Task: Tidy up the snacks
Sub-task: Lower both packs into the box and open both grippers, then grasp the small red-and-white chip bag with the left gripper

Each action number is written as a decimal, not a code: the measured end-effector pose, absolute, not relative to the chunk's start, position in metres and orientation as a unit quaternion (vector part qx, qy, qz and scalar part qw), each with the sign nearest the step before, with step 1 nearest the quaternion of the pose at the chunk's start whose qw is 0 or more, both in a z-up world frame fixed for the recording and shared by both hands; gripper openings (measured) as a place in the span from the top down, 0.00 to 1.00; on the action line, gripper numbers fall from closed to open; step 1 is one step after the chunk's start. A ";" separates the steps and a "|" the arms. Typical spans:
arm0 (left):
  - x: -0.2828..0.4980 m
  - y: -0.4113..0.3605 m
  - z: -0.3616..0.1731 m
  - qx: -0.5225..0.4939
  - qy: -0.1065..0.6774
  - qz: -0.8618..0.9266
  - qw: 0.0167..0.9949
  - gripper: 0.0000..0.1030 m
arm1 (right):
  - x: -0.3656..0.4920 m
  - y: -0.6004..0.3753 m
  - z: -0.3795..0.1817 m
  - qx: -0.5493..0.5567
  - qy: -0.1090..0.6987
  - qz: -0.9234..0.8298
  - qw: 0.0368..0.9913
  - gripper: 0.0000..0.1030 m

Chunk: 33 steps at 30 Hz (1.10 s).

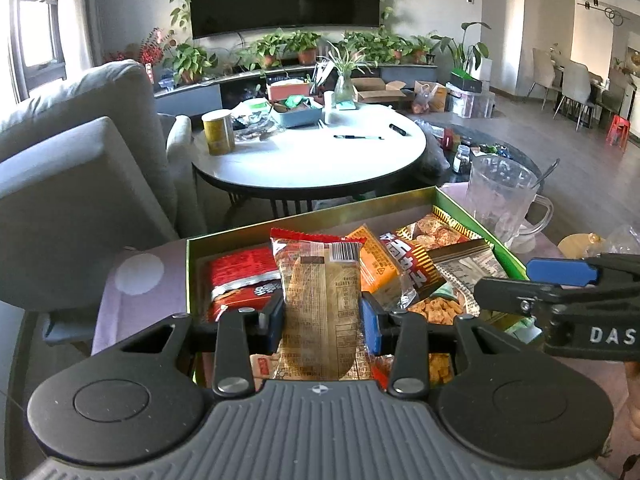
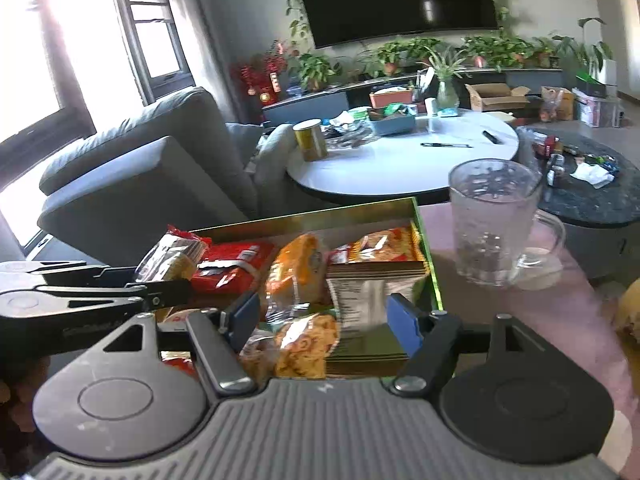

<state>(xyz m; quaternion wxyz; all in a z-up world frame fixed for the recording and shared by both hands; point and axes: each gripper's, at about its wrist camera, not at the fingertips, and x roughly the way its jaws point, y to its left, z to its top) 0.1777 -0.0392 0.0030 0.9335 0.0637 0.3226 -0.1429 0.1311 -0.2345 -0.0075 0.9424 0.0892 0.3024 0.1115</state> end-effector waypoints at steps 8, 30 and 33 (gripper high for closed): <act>0.170 -0.033 0.003 0.058 0.319 -0.121 0.938 0.42 | 0.132 -0.235 -0.012 0.093 0.310 0.112 0.940 0.35; 0.103 -0.018 0.001 0.056 0.325 -0.111 0.937 0.33 | 0.107 -0.236 -0.010 0.085 0.320 0.106 0.938 0.34; 0.094 -0.019 0.001 0.060 0.324 -0.114 0.937 0.32 | 0.102 -0.236 -0.008 0.084 0.318 0.103 0.939 0.34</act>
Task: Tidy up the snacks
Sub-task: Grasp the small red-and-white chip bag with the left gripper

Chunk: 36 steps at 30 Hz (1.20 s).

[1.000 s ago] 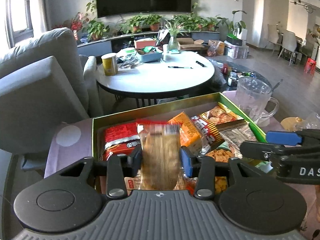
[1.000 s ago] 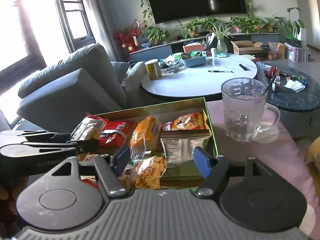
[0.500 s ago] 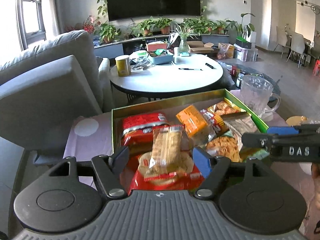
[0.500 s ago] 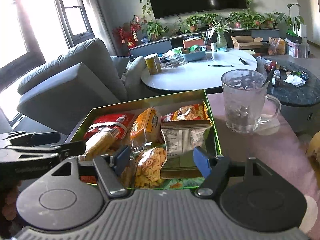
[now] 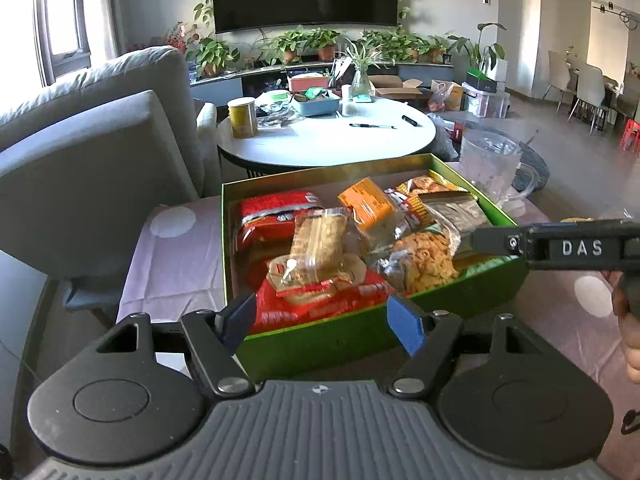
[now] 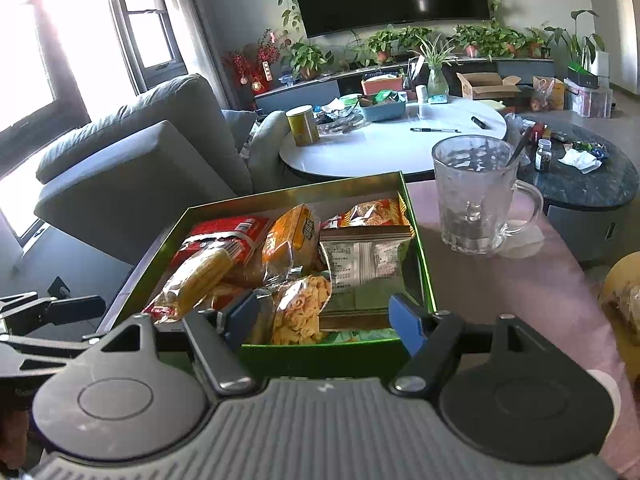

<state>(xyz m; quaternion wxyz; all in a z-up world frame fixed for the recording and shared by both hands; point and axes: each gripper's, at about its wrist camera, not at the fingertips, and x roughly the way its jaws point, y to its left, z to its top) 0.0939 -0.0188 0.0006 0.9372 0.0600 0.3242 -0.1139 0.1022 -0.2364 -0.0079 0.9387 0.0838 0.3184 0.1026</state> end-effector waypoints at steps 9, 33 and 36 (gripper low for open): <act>0.050 -0.029 -0.010 0.084 0.339 -0.156 0.924 0.32 | 0.084 -0.239 -0.005 0.073 0.319 0.099 0.940 0.34; 0.042 -0.046 -0.068 0.095 0.401 -0.214 0.886 0.61 | 0.040 -0.252 -0.028 0.030 0.361 0.097 0.927 0.33; 0.040 -0.038 -0.062 0.091 0.393 -0.199 0.893 0.63 | 0.036 -0.249 -0.032 0.015 0.369 0.118 0.922 0.33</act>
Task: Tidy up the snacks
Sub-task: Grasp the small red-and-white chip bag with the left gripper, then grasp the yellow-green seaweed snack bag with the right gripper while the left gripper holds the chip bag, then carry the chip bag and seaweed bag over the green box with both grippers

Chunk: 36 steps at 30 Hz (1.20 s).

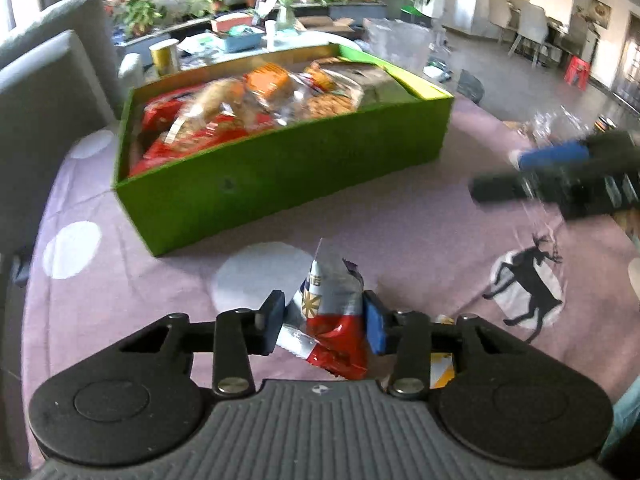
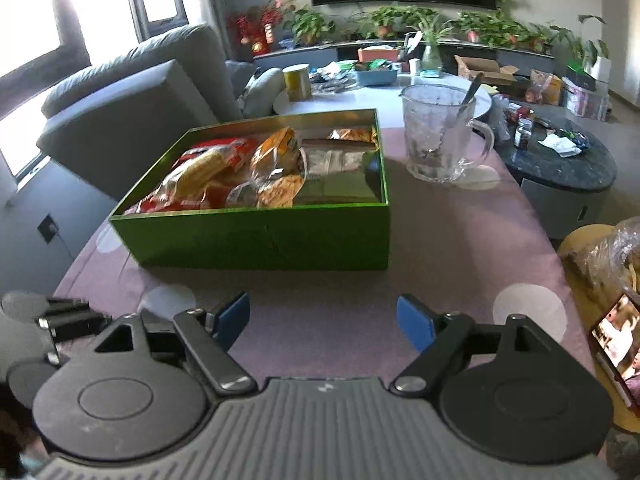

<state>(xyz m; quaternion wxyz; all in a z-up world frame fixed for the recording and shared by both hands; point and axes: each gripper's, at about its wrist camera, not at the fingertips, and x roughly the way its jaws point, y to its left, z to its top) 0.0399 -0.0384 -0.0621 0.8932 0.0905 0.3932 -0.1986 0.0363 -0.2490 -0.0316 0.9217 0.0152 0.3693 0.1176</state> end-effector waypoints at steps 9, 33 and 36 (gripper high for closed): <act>0.041 -0.012 -0.048 0.059 0.373 -0.154 0.913 0.64 | 0.010 -0.206 -0.048 -0.039 0.441 0.270 0.855 0.33; 0.038 -0.007 -0.016 0.052 0.325 -0.161 0.930 0.64 | 0.029 -0.193 -0.028 -0.054 0.381 0.232 0.893 0.55; 0.041 -0.011 -0.006 0.053 0.312 -0.169 0.933 0.64 | 0.042 -0.199 -0.014 -0.036 0.351 0.206 0.913 0.55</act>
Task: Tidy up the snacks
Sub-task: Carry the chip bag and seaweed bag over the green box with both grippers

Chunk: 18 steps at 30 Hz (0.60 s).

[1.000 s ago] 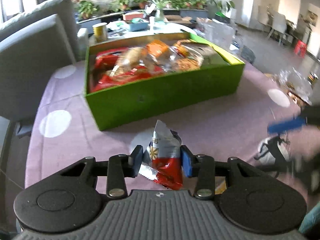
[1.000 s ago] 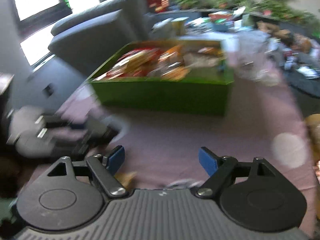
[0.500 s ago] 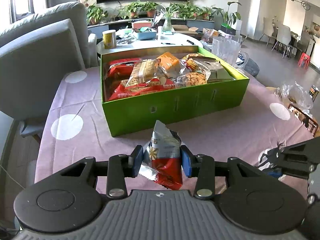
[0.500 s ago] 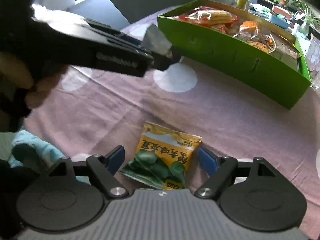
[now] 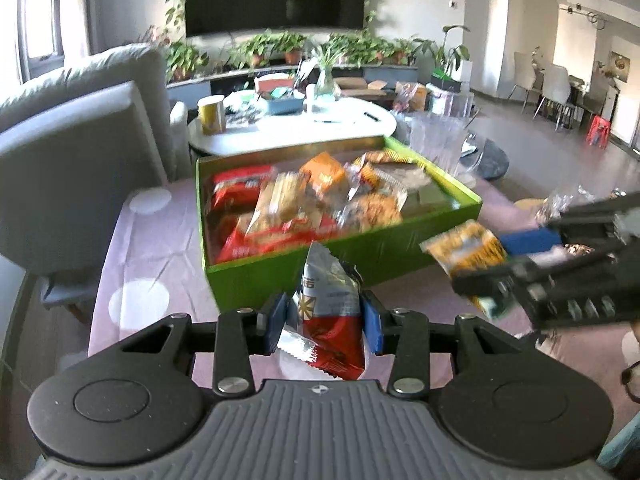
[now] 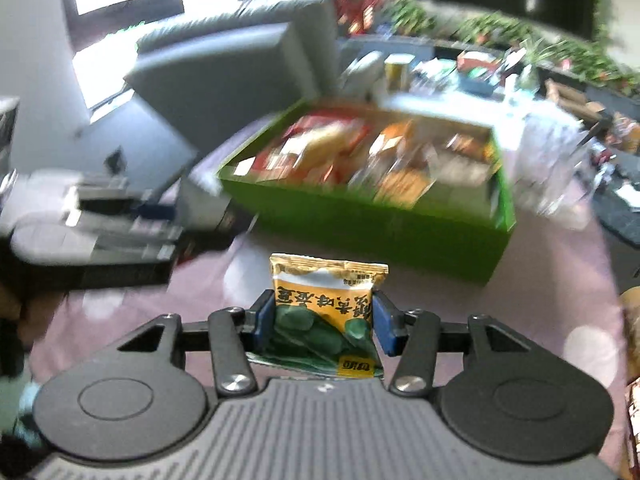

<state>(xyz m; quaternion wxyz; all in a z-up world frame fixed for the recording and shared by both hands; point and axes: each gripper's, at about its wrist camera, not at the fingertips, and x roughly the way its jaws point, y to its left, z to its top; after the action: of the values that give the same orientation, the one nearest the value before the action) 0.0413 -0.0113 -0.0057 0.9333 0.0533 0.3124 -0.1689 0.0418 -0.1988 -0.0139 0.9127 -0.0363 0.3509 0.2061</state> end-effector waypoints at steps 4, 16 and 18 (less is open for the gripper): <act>0.053 -0.020 0.009 0.058 0.293 -0.175 0.938 0.64 | 0.065 -0.202 -0.001 -0.020 0.317 0.190 0.929 0.55; 0.100 -0.048 0.027 0.060 0.274 -0.192 0.940 0.64 | 0.105 -0.220 0.007 0.020 0.291 0.148 0.945 0.54; 0.108 -0.052 0.028 0.063 0.273 -0.194 0.940 0.64 | 0.111 -0.224 0.006 0.026 0.292 0.144 0.945 0.54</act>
<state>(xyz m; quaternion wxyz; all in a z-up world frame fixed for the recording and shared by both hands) 0.1080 -0.0519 0.0281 0.9401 0.0626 0.2733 -0.1939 0.1114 -0.2235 0.0059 0.9451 0.0264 0.2920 0.1441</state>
